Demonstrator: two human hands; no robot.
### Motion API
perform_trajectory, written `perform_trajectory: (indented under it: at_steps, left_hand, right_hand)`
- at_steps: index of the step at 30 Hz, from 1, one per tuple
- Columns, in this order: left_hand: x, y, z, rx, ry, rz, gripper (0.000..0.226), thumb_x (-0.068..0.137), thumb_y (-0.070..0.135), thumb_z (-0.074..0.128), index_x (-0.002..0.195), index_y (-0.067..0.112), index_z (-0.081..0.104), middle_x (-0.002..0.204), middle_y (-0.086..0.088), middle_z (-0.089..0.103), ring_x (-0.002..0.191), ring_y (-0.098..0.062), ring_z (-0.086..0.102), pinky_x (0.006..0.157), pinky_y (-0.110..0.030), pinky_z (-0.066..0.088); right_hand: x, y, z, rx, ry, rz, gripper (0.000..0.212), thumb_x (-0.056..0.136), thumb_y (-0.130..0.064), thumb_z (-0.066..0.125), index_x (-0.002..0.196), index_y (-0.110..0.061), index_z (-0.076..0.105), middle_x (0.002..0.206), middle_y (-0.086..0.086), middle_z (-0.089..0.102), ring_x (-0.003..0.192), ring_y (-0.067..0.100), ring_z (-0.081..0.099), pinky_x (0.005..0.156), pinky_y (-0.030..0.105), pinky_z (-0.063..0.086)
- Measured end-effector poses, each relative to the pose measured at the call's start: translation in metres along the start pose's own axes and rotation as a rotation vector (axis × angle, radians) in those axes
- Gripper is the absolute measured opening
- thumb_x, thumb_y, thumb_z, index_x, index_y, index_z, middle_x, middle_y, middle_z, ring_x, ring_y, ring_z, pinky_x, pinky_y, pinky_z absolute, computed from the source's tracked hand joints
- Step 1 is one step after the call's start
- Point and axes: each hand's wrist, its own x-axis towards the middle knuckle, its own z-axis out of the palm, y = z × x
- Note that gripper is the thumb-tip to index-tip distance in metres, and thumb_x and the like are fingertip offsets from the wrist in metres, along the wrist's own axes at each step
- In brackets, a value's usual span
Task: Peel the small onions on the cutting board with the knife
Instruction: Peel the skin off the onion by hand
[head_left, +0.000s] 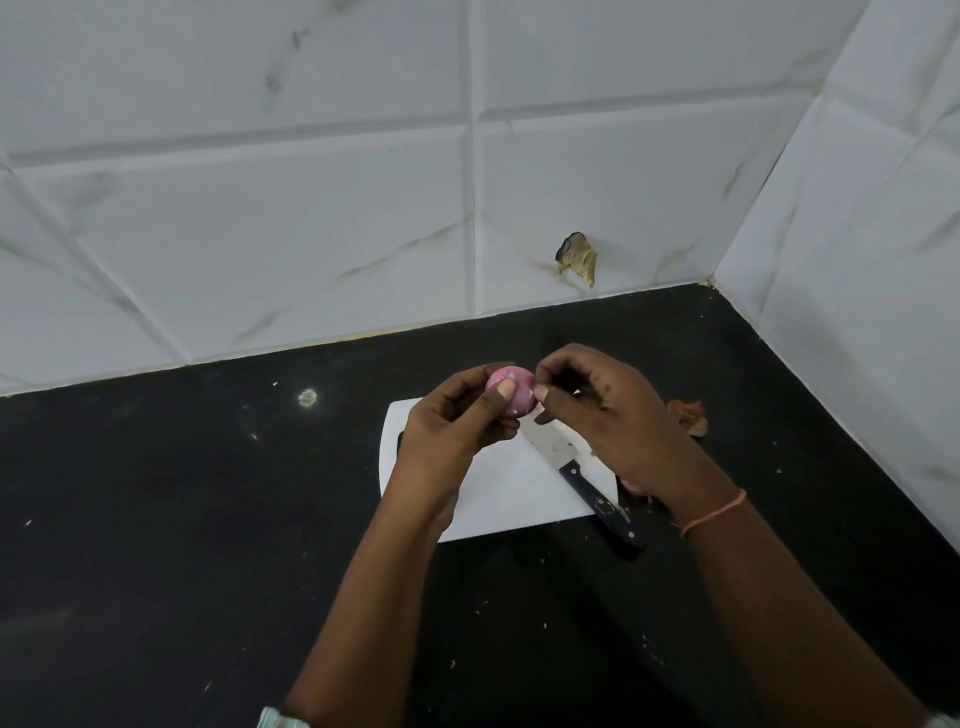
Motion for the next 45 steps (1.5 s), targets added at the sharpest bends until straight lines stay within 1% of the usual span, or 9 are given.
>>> perform_trajectory:
  at_steps: [5,9,13,20,26,33,38,42,45]
  left_hand:
    - [0.006,-0.001,-0.001,-0.079,-0.013,-0.055,0.030,0.088,0.026,0.067,0.114,0.013,0.073,0.100,-0.011,0.076,0.077,-0.014,0.067,0.075,-0.023,0.057]
    - [0.007,-0.004,0.003,-0.274,-0.005,-0.132,0.031,0.081,0.029,0.066,0.105,0.012,0.074,0.088,-0.006,0.074,0.072,-0.012,0.066,0.073,-0.022,0.058]
    - [0.008,-0.006,0.004,-0.313,-0.006,-0.124,0.024,0.092,0.024,0.061,0.107,0.009,0.072,0.092,-0.004,0.075,0.078,-0.013,0.068,0.076,-0.023,0.057]
    - [0.004,-0.004,0.011,-0.230,0.032,-0.053,0.047,0.077,0.028,0.073,0.117,0.004,0.068,0.103,-0.010,0.074,0.089,-0.016,0.072,0.076,-0.022,0.056]
    - [0.004,-0.006,0.010,-0.130,0.073,-0.015,0.043,0.074,0.023,0.077,0.112,0.003,0.069,0.104,-0.017,0.073,0.080,-0.019,0.073,0.072,-0.022,0.057]
    - [0.005,-0.004,0.006,-0.074,0.090,0.022,0.047,0.068,0.029,0.079,0.106,0.002,0.068,0.097,-0.021,0.070,0.063,-0.012,0.066,0.066,-0.021,0.055]
    - [0.004,-0.001,0.006,-0.078,0.097,0.022,0.041,0.068,0.026,0.079,0.102,0.004,0.069,0.089,-0.015,0.070,0.060,-0.013,0.065,0.065,-0.022,0.055]
    - [0.003,0.000,0.008,-0.080,0.108,0.010,0.033,0.075,0.020,0.079,0.102,0.004,0.069,0.087,-0.013,0.070,0.059,-0.011,0.064,0.063,-0.021,0.055]
    - [0.002,0.000,0.011,-0.071,0.145,0.025,0.045,0.069,0.024,0.082,0.104,0.000,0.069,0.087,-0.013,0.070,0.060,-0.013,0.065,0.063,-0.022,0.054]
  right_hand:
    - [0.002,-0.001,0.006,0.154,0.004,0.083,0.011,0.097,-0.005,0.053,0.093,-0.013,0.060,0.085,-0.001,0.061,0.075,0.004,0.063,0.068,0.015,0.051]
    - [0.001,0.004,0.014,0.310,0.105,0.131,0.013,0.097,-0.009,0.053,0.093,-0.019,0.061,0.084,-0.006,0.062,0.078,0.004,0.060,0.073,0.020,0.052]
    - [-0.007,0.003,0.021,0.065,0.269,0.018,0.008,0.090,-0.016,0.067,0.098,-0.015,0.067,0.092,-0.007,0.067,0.087,0.006,0.065,0.077,0.016,0.053]
    - [-0.013,0.010,0.030,-0.289,0.469,-0.250,0.012,0.088,-0.016,0.070,0.096,-0.007,0.073,0.091,0.003,0.070,0.083,0.007,0.062,0.076,0.015,0.053]
    - [-0.013,0.004,0.025,-0.356,0.420,-0.270,0.029,0.090,-0.030,0.058,0.095,-0.007,0.074,0.089,0.002,0.070,0.081,0.012,0.064,0.072,0.026,0.055]
    - [-0.012,0.000,0.020,-0.297,0.410,-0.302,0.010,0.087,-0.012,0.072,0.094,-0.006,0.075,0.088,0.003,0.070,0.081,0.010,0.064,0.074,0.018,0.053]
    - [-0.012,0.000,0.018,-0.332,0.398,-0.328,0.007,0.086,-0.009,0.071,0.092,-0.007,0.074,0.085,0.004,0.069,0.081,0.006,0.060,0.077,0.009,0.048]
    - [-0.011,-0.001,0.015,-0.343,0.396,-0.333,0.007,0.086,-0.007,0.071,0.093,-0.007,0.074,0.088,0.004,0.070,0.083,0.007,0.061,0.077,0.010,0.049]
    - [-0.009,-0.002,0.016,-0.375,0.362,-0.311,0.008,0.088,-0.010,0.068,0.094,-0.007,0.072,0.088,0.003,0.069,0.081,0.007,0.061,0.076,0.007,0.047]
